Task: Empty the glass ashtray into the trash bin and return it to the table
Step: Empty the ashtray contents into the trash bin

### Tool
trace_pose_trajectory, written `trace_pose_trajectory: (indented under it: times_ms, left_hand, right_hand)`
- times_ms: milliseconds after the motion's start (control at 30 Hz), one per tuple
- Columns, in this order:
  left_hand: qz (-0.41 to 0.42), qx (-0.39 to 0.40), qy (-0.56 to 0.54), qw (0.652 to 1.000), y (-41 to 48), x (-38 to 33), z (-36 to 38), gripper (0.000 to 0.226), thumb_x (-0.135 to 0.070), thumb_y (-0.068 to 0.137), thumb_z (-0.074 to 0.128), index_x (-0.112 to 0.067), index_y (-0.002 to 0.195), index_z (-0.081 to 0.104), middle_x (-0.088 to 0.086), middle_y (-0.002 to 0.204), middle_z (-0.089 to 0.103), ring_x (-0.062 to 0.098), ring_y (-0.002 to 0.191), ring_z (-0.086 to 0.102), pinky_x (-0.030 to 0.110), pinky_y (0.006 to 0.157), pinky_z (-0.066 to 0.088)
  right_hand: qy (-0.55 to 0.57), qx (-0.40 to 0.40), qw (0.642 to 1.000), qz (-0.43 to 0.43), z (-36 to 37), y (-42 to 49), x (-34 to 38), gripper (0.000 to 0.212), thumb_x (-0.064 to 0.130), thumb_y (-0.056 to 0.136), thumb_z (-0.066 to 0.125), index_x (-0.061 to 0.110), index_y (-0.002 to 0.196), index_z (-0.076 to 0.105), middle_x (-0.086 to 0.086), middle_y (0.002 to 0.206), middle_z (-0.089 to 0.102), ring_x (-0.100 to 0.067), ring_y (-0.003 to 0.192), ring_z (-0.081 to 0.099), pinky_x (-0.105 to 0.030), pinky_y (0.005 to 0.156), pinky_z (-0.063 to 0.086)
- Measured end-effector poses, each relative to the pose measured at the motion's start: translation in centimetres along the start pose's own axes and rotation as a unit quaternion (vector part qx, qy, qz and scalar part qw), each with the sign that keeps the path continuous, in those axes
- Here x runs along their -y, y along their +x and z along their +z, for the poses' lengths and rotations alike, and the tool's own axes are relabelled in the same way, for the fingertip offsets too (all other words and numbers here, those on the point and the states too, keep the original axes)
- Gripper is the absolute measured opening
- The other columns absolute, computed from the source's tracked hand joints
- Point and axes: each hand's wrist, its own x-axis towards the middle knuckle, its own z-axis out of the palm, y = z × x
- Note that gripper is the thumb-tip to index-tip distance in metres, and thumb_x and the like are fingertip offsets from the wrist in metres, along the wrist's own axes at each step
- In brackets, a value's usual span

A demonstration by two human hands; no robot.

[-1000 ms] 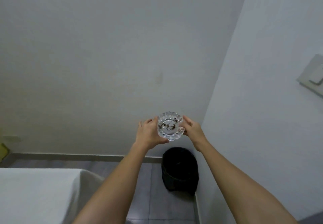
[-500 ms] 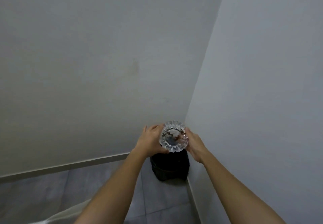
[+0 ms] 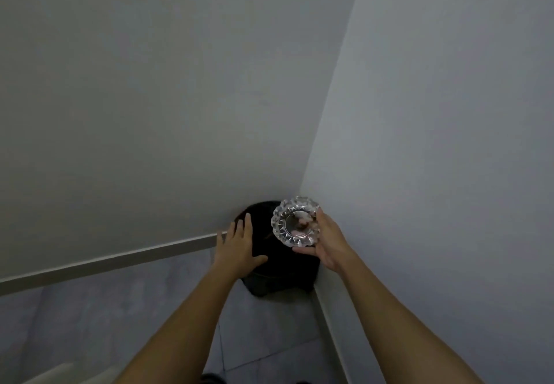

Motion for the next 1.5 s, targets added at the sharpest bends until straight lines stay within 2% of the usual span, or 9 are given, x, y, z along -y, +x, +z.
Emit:
trace_pose_trajectory:
  times_ms: [200,367,467,633,767,933,1100,1300,1500]
  left_hand:
    - [-0.041,0.064,0.034,0.996,6.9,3.5,14.8,0.112,-0.076,0.080,0.043,-0.013,0.154,-0.012,0.014,0.163,-0.013,0.032,0.150,-0.015,0.055,0.120,-0.002]
    - [-0.058,0.029,0.003,0.998,10.6,4.8,21.9,0.112,-0.081,0.080,0.032,-0.014,0.152,-0.021,0.020,0.158,-0.027,0.034,0.148,-0.022,0.053,0.119,-0.008]
    - [-0.067,-0.025,-0.023,0.997,11.9,5.0,23.3,0.115,-0.082,0.078,0.033,-0.013,0.152,-0.023,0.026,0.155,-0.031,0.037,0.147,-0.022,0.052,0.119,-0.008]
    - [-0.107,0.012,-0.006,0.994,12.8,4.3,22.5,0.121,-0.083,0.076,0.036,-0.009,0.151,-0.023,0.026,0.154,-0.032,0.038,0.147,-0.024,0.055,0.118,-0.008]
    - [-0.108,0.025,0.033,0.993,13.2,4.4,22.4,0.124,-0.086,0.073,0.034,-0.006,0.151,-0.021,0.028,0.154,-0.030,0.040,0.146,-0.024,0.056,0.118,-0.009]
    - [-0.096,-0.001,0.032,0.995,12.7,4.8,22.9,0.138,-0.089,0.065,0.044,0.002,0.151,-0.017,0.029,0.156,-0.025,0.041,0.147,-0.020,0.054,0.120,-0.007]
    - [-0.104,-0.020,0.009,0.994,12.3,4.6,22.8,0.143,-0.092,0.060,0.044,0.002,0.151,-0.014,0.027,0.158,-0.022,0.039,0.148,-0.017,0.051,0.120,-0.005]
    - [-0.101,-0.023,-0.003,0.995,12.5,4.7,22.7,0.145,-0.092,0.058,0.047,0.002,0.152,-0.012,0.026,0.158,-0.022,0.038,0.149,-0.016,0.050,0.121,-0.005]
    - [-0.114,-0.020,-0.001,0.993,12.5,4.5,22.8,0.146,-0.093,0.057,0.047,0.002,0.152,-0.012,0.025,0.158,-0.021,0.037,0.149,-0.016,0.050,0.121,-0.005]
  right_hand:
    - [0.002,0.012,1.000,-0.027,-3.2,11.3,-8.6,0.032,0.015,0.102,0.038,0.004,0.132,0.038,-0.020,0.134,0.049,-0.034,0.092,0.062,-0.050,0.057,0.060]
    - [-0.157,-0.052,0.983,-0.084,-4.4,17.7,-13.3,0.027,0.006,0.098,0.041,0.013,0.123,0.035,-0.014,0.123,0.050,-0.026,0.086,0.063,-0.062,0.070,0.056]
    - [-0.304,-0.106,0.934,-0.156,-4.9,19.0,-13.8,0.034,0.004,0.094,0.041,0.014,0.126,0.036,-0.015,0.127,0.054,-0.038,0.104,0.060,-0.061,0.072,0.057]
    - [-0.563,-0.110,0.772,-0.275,-4.8,18.5,-13.8,0.043,-0.006,0.087,0.041,0.006,0.129,0.039,-0.026,0.121,0.059,-0.044,0.105,0.059,-0.045,0.087,0.050]
    - [-0.771,-0.030,0.540,-0.336,-4.2,19.1,-14.0,0.048,-0.004,0.086,0.050,0.004,0.131,0.036,-0.023,0.120,0.053,-0.044,0.102,0.059,-0.051,0.079,0.051]
    - [-0.867,-0.015,0.359,-0.346,-4.3,18.7,-14.2,0.042,0.006,0.096,0.031,0.003,0.138,0.033,-0.018,0.124,0.049,-0.040,0.108,0.054,-0.051,0.077,0.052]
    - [-0.843,0.026,0.231,-0.484,-7.6,19.9,-16.1,0.032,0.014,0.077,0.040,0.009,0.096,0.066,-0.010,0.071,0.063,-0.032,0.050,0.060,-0.035,0.034,0.049]
    - [-0.805,-0.006,0.231,-0.547,-8.4,19.9,-16.4,0.021,0.017,0.080,0.046,0.012,0.100,0.052,-0.008,0.077,0.064,-0.032,0.059,0.062,-0.040,0.042,0.054]
    - [-0.794,-0.012,0.221,-0.566,-9.5,20.2,-17.4,0.021,0.014,0.083,0.048,0.011,0.092,0.066,-0.009,0.079,0.066,-0.033,0.065,0.065,-0.042,0.048,0.055]
